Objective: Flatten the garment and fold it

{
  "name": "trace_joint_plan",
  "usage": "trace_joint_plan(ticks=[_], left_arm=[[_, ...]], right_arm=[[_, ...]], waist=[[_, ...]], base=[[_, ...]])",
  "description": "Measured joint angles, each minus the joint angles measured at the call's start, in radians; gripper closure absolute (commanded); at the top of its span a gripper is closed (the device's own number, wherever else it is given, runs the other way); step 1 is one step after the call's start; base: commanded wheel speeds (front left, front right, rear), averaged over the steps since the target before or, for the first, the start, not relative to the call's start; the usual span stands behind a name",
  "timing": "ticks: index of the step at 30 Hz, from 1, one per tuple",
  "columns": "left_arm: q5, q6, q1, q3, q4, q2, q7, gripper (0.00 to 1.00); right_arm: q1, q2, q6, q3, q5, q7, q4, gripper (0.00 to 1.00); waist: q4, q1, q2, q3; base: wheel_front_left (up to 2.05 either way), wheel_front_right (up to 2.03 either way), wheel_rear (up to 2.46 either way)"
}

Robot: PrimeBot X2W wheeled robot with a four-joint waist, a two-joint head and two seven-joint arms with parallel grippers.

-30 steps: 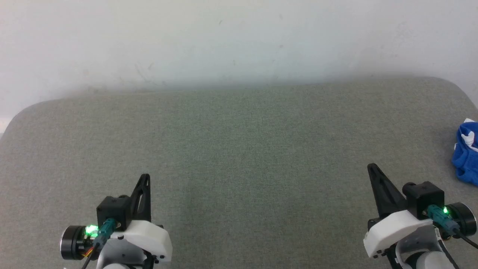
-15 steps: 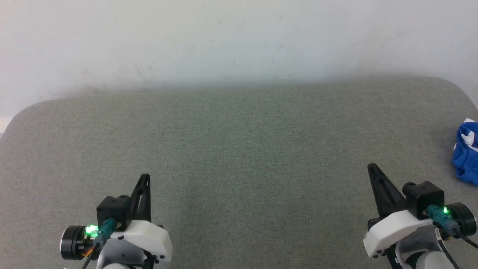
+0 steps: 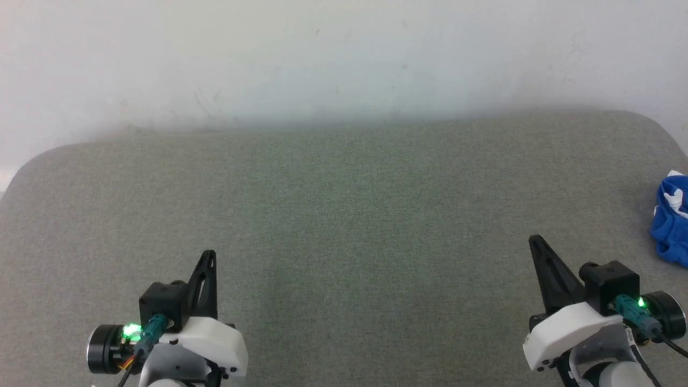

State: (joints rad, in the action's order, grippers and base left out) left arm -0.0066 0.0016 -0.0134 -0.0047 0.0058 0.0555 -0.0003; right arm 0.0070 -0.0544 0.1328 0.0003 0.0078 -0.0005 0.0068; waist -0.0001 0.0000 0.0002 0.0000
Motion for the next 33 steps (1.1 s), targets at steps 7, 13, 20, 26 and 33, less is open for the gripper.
trace_joint_plan(ticks=[7,13,20,26,33], left_arm=[[0.0,0.0,0.0,0.0,0.0,0.0,0.0,1.0],[0.0,0.0,0.0,0.0,0.0,0.0,0.0,1.0],[0.0,0.0,0.0,0.0,0.0,0.0,0.0,1.0],[0.0,0.0,0.0,0.0,0.0,0.0,0.0,1.0],[0.0,0.0,0.0,0.0,0.0,0.0,0.0,1.0]], right_arm=[[0.0,0.0,0.0,0.0,0.0,0.0,0.0,1.0],[0.0,0.0,0.0,0.0,0.0,0.0,0.0,1.0],[0.0,0.0,0.0,0.0,0.0,0.0,0.0,1.0],[0.0,0.0,0.0,0.0,0.0,0.0,0.0,1.0],[0.0,0.0,0.0,0.0,0.0,0.0,0.0,1.0]], waist=[[0.0,0.0,0.0,0.0],[0.0,0.0,0.0,0.0],[0.0,0.0,0.0,0.0],[0.0,0.0,0.0,0.0],[0.0,0.0,0.0,0.0]], base=[[0.0,0.0,0.0],[0.0,0.0,0.0],[0.0,0.0,0.0],[0.0,0.0,0.0],[0.0,0.0,0.0]])
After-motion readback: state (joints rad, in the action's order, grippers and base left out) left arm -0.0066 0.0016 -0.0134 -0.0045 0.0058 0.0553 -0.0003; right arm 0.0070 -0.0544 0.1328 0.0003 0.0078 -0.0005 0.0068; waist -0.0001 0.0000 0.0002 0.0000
